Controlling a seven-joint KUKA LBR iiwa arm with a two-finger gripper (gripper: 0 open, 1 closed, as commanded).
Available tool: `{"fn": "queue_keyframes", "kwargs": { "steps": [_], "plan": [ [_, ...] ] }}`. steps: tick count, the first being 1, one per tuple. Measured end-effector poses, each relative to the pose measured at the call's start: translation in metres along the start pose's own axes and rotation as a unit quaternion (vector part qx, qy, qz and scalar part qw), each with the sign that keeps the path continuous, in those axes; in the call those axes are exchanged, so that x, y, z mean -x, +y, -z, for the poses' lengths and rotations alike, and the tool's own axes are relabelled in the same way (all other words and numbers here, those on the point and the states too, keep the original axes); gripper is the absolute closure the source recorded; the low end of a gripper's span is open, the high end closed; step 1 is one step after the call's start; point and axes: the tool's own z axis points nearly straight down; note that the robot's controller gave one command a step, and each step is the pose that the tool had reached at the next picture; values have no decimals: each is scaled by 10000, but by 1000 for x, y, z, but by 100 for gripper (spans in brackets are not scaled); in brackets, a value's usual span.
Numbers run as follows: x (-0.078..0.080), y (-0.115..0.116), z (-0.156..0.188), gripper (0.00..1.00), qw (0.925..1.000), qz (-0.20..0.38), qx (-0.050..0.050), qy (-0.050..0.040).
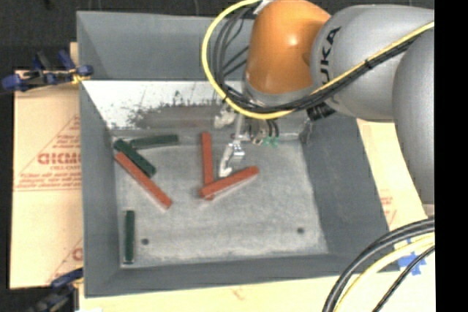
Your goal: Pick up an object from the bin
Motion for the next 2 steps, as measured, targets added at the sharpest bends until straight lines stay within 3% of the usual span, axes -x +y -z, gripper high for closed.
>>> {"fn": "queue_keyframes", "kwargs": {
  "steps": [1,2],
  "plan": [
    [1,0,3,0,10000,1,2,-24],
    [-11,-11,-45,0,10000,-58,10,-65]
  ]
}}
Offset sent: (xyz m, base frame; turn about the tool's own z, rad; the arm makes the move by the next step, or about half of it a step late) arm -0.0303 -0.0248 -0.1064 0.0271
